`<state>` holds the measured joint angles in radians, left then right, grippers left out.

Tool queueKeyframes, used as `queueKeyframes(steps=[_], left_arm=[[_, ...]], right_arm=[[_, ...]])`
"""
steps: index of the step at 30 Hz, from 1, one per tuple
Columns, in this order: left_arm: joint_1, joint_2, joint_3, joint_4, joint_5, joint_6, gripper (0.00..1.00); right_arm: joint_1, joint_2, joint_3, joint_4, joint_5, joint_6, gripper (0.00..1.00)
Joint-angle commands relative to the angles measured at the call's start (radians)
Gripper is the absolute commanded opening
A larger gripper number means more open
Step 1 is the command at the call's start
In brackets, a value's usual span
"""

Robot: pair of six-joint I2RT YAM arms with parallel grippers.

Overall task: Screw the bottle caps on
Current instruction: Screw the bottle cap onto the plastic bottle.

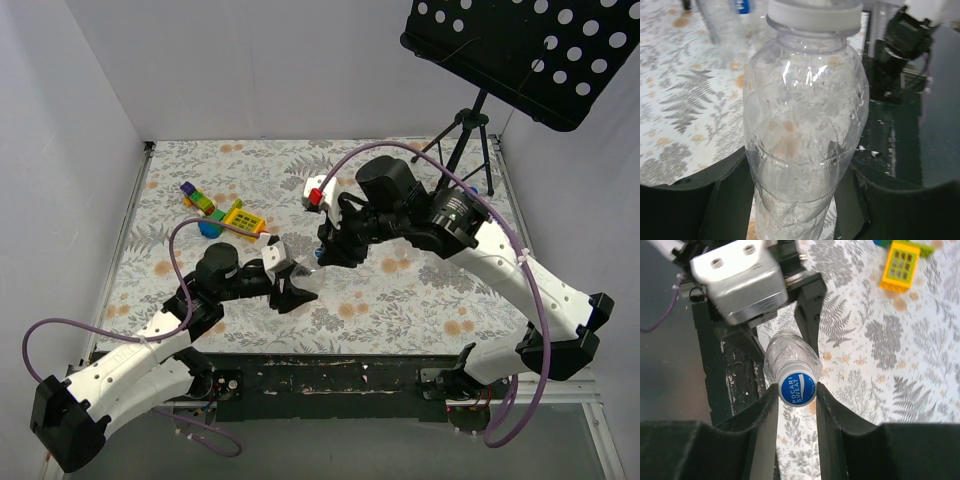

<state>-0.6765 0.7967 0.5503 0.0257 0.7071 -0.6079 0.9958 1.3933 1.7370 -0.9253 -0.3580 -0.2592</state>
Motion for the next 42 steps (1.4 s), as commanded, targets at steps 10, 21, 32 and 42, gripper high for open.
queueKeyframes(steps=[10,21,32,42], left_arm=[[-0.118,0.024,0.071,0.227,-0.757,0.017,0.28],[-0.118,0.018,0.051,0.143,-0.643,-0.050,0.26],[-0.041,0.104,0.092,0.145,-0.053,-0.119,0.24],[-0.038,0.096,0.074,0.191,0.141,-0.102,0.25]], right_arm=[[0.001,0.102,-0.082,0.002,0.280,0.546,0.01],[0.000,-0.108,-0.149,0.163,0.235,0.450,0.69],[-0.092,-0.365,-0.340,0.358,-0.024,0.014,0.80],[-0.125,-0.366,-0.353,0.416,-0.278,-0.130,0.82]])
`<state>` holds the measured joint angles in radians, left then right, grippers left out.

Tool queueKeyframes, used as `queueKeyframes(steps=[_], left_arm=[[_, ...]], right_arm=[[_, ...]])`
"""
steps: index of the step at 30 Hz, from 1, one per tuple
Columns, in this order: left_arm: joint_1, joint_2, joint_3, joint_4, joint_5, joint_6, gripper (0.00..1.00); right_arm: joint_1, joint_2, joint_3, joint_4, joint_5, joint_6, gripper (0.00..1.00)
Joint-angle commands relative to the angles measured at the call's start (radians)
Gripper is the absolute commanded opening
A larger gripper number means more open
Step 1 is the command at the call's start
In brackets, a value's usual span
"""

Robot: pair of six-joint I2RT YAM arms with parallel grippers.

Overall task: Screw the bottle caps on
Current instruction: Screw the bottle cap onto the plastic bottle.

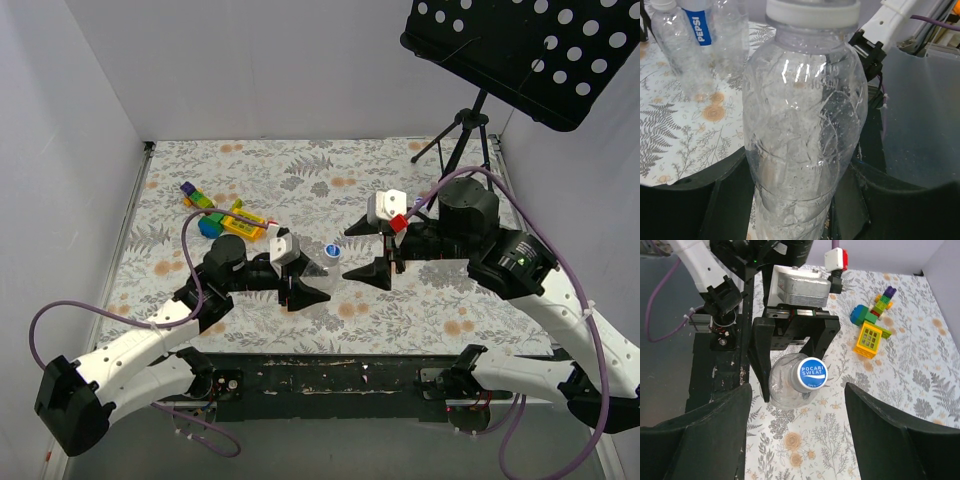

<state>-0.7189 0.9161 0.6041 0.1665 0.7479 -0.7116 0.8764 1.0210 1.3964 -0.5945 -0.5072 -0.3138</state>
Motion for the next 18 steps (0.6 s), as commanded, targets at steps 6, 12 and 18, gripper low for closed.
queueKeyframes(steps=[6,12,18], left_arm=[[0.006,-0.036,0.010,0.068,0.094,-0.005,0.25],[0.006,-0.046,0.006,0.079,-0.031,-0.037,0.24],[0.021,-0.056,0.002,0.085,-0.154,-0.083,0.23]], right_arm=[[-0.005,0.027,-0.039,0.140,-0.165,-0.064,0.88],[-0.007,0.053,-0.048,0.159,-0.215,-0.034,0.86],[-0.007,0.037,-0.073,0.171,-0.215,-0.002,0.84]])
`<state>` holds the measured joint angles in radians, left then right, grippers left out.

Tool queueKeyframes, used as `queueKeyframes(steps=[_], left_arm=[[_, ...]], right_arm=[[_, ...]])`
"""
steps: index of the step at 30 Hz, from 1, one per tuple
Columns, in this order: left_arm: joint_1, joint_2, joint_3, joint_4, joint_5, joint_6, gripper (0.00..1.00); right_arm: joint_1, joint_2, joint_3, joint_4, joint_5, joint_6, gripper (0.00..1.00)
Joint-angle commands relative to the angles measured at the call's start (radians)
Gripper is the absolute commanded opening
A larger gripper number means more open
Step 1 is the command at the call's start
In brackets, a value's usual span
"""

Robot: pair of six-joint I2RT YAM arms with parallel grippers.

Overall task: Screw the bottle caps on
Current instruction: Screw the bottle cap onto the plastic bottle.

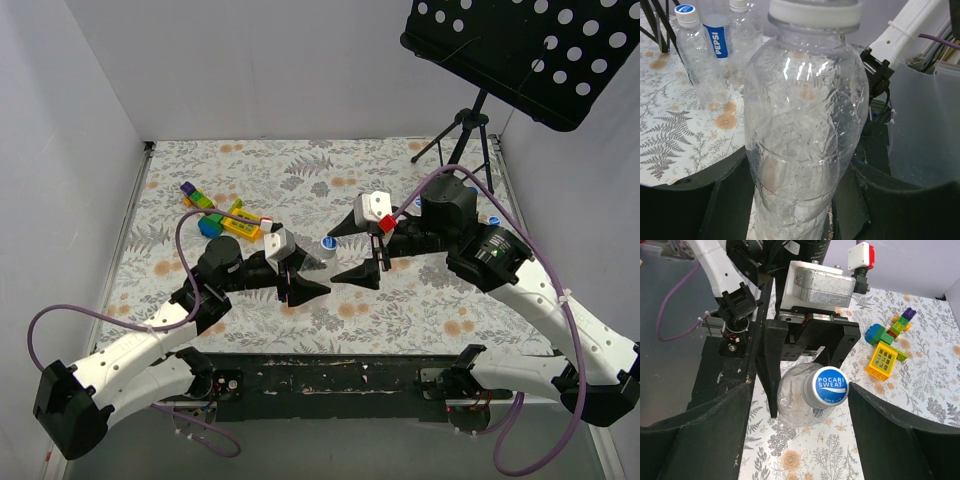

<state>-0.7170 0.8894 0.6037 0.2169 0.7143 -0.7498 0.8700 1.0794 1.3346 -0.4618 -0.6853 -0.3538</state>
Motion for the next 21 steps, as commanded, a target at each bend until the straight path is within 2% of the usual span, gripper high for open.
queueKeyframes(steps=[1,5,13,16,21], left_arm=[[0.025,-0.035,0.001,0.035,-0.143,-0.049,0.22],[0.051,-0.046,-0.001,0.029,-0.246,-0.080,0.20],[0.067,-0.058,-0.005,0.026,-0.302,-0.083,0.17],[0.067,-0.053,-0.004,0.025,-0.250,-0.063,0.17],[0.067,-0.052,-0.005,0.048,-0.058,-0.022,0.18]], right_arm=[[0.000,-0.027,-0.014,0.038,-0.036,0.045,0.84],[0.000,-0.058,-0.035,0.048,-0.057,0.071,0.84],[0.000,-0.096,-0.071,0.087,-0.100,0.119,0.81],[0.000,-0.104,-0.071,0.089,-0.057,0.108,0.80],[-0.015,-0.093,-0.042,0.097,0.056,0.101,0.84]])
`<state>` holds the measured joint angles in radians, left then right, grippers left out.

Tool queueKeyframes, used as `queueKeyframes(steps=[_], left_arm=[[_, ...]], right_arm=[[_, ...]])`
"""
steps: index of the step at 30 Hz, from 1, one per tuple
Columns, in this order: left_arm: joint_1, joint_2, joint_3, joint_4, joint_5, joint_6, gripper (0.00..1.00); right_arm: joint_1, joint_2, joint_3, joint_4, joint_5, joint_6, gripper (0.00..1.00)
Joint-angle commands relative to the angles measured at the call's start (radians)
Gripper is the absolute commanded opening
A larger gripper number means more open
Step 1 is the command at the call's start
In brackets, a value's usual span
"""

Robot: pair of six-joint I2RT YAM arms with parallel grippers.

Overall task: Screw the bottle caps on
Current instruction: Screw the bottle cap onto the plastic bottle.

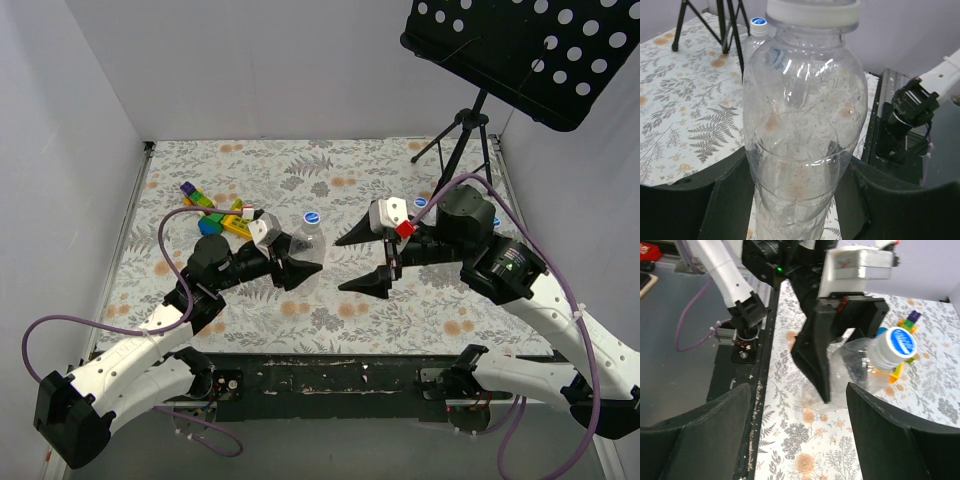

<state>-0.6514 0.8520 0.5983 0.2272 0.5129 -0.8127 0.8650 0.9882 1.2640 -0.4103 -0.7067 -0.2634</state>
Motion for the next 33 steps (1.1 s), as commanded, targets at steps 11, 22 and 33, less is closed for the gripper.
queueKeyframes(steps=[11,22,33], left_arm=[[-0.001,-0.008,-0.003,0.064,0.332,0.073,0.20],[-0.004,-0.018,0.008,0.021,0.103,0.027,0.15],[0.012,-0.042,-0.005,0.031,-0.076,-0.033,0.11]], right_arm=[[-0.021,0.079,0.041,0.208,-0.071,0.087,0.87],[-0.021,0.058,-0.014,0.277,-0.128,0.150,0.86],[-0.021,-0.032,-0.110,0.232,-0.120,0.174,0.85]])
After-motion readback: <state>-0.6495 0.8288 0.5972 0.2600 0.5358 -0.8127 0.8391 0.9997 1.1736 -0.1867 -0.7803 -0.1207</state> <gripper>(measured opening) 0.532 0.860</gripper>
